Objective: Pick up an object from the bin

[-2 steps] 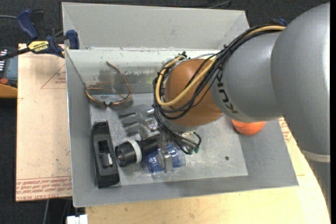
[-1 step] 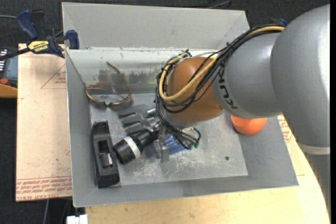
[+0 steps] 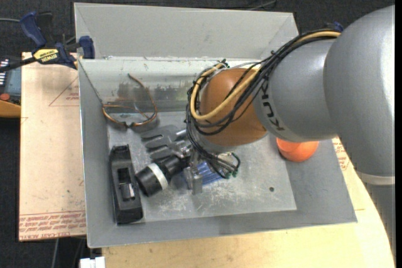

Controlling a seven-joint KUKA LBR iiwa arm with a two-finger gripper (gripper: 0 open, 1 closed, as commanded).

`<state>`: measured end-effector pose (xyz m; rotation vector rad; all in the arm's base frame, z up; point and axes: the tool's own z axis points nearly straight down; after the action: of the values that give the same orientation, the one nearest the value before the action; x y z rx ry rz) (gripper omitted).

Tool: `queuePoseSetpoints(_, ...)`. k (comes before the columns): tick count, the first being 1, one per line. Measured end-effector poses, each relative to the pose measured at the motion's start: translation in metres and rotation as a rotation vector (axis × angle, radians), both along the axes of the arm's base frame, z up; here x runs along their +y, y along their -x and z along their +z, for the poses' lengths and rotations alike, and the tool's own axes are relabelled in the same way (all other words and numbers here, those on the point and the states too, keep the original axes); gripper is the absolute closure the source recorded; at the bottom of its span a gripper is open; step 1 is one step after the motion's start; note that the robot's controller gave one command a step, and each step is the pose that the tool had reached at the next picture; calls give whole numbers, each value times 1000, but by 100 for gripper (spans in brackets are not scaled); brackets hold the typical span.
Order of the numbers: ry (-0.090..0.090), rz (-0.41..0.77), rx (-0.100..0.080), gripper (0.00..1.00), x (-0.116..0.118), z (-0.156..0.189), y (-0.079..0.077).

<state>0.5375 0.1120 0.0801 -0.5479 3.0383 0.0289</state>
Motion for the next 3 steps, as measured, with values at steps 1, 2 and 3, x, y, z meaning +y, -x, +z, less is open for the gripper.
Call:
queuePoseSetpoints(1, -5, -146, 5, 100, 18, 54, 27)
queuePoseSetpoints(2, 0, -4, -1, 100, 2, -4, -6)
queuePoseSetpoints(3, 0, -4, -1, 100, 2, -4, -7)
